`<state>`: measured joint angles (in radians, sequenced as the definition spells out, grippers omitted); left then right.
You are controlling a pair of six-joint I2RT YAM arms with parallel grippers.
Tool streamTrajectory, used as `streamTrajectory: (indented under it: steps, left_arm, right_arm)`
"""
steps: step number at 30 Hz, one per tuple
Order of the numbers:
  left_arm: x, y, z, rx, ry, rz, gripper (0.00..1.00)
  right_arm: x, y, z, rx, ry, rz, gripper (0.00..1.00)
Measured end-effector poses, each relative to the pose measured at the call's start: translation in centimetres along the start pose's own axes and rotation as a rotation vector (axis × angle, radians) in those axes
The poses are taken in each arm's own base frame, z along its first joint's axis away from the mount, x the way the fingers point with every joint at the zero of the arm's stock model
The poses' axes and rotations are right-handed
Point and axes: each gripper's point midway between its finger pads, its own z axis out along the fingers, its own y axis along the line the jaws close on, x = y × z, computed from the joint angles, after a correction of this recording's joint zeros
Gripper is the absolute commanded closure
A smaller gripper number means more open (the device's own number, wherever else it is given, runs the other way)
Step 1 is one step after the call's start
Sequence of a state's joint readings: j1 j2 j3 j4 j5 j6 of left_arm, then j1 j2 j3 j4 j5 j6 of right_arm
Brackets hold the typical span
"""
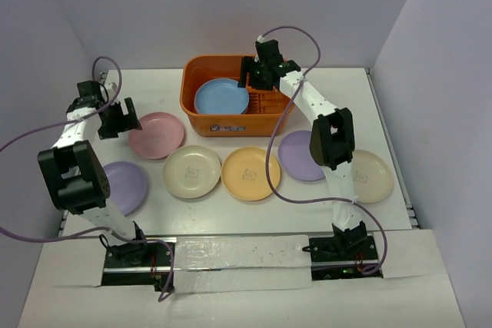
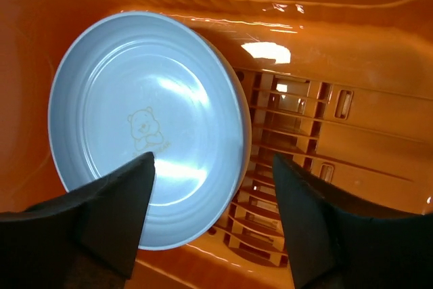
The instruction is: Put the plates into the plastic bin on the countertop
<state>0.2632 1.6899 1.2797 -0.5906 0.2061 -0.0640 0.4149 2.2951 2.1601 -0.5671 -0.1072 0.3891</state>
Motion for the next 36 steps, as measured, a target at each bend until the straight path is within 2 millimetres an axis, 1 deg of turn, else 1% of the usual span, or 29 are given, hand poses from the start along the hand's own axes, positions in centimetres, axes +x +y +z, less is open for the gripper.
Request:
streamTrajectory:
  steps: [1,6,8,10,11,12,16,18,19,21,22,23,24,25,26,27,28,30,33,36]
  left_arm:
    - [0.4,0.2,0.6,-0.002,0.02,-0.003,0.04]
    - [1.9,1.4,2.7,-0.023,0.083,-0.01,0.07]
    - [2.4,2.0,3.4,-0.03,0.104,-0.014,0.11]
    - [3.0,2.4,4.4,-0.033,0.13,-0.018,0.15]
    - [3.3,2.6,4.8,-0.032,0.144,-0.022,0.19]
    - [3.5,2.7,5.2,-0.031,0.154,-0.022,0.21]
    - [3.9,3.0,6.6,-0.022,0.184,-0.009,0.35]
    - [3.5,3.0,6.9,-0.015,0.174,-0.002,0.5]
    - [3.4,3.0,7.1,-0.012,0.171,0.001,0.55]
    - [3.3,3.0,7.4,-0.006,0.171,0.007,0.57]
    - [3.2,2.9,7.5,-0.002,0.172,0.006,0.61]
    - [3.1,2.9,7.6,0.002,0.17,0.007,0.63]
    - [3.1,2.8,7.7,0.005,0.169,0.007,0.68]
    - [3.0,2.8,7.7,0.009,0.168,0.008,0.74]
    - [3.0,2.7,7.8,0.012,0.168,0.008,0.74]
    - [3.0,2.6,7.8,0.018,0.168,0.007,0.81]
    - [3.0,2.5,7.8,0.023,0.168,0.004,0.92]
    - [2.8,2.2,7.7,0.043,0.162,0.001,0.99]
    - [2.3,2.1,7.4,0.069,0.154,-0.015,1.0]
    - [2.0,2.3,7.1,0.081,0.153,-0.03,1.0]
  right_arm:
    - [0.0,0.1,0.0,-0.003,0.001,-0.003,0.16]
    - [-0.1,0.5,-0.4,-0.02,0.0,-0.021,0.08]
    - [-0.7,0.8,-1.0,-0.027,-0.014,-0.034,0.06]
    - [-1.6,1.2,-2.4,-0.037,-0.038,-0.054,0.04]
    - [-2.2,1.5,-3.4,-0.044,-0.056,-0.064,0.01]
    - [-2.8,1.8,-4.5,-0.05,-0.073,-0.074,0.0]
    - [-6.3,2.9,-10.7,-0.087,-0.181,-0.114,0.0]
    - [-7.9,2.5,-13.9,-0.092,-0.237,-0.126,0.0]
    - [-8.6,2.1,-15.3,-0.09,-0.262,-0.128,0.0]
    - [-9.7,0.4,-17.7,-0.07,-0.307,-0.129,0.0]
    - [-9.9,-1.1,-18.6,-0.047,-0.318,-0.124,0.0]
    - [-9.8,-2.6,-19.1,-0.021,-0.319,-0.116,0.0]
    - [-9.7,-4.4,-19.5,0.01,-0.318,-0.104,0.0]
    - [-9.3,-6.1,-19.6,0.041,-0.306,-0.09,0.0]
    - [-8.8,-7.7,-19.7,0.072,-0.29,-0.075,0.0]
    - [-8.4,-9.6,-19.6,0.105,-0.278,-0.06,0.0]
    - [-7.6,-11.5,-19.4,0.137,-0.258,-0.043,0.0]
    - [-5.8,-14.4,-18.9,0.191,-0.205,-0.015,0.0]
    - [-3.4,-18.3,-18.6,0.267,-0.139,0.021,0.0]
    - [-2.1,-20.6,-18.9,0.309,-0.107,0.044,0.0]
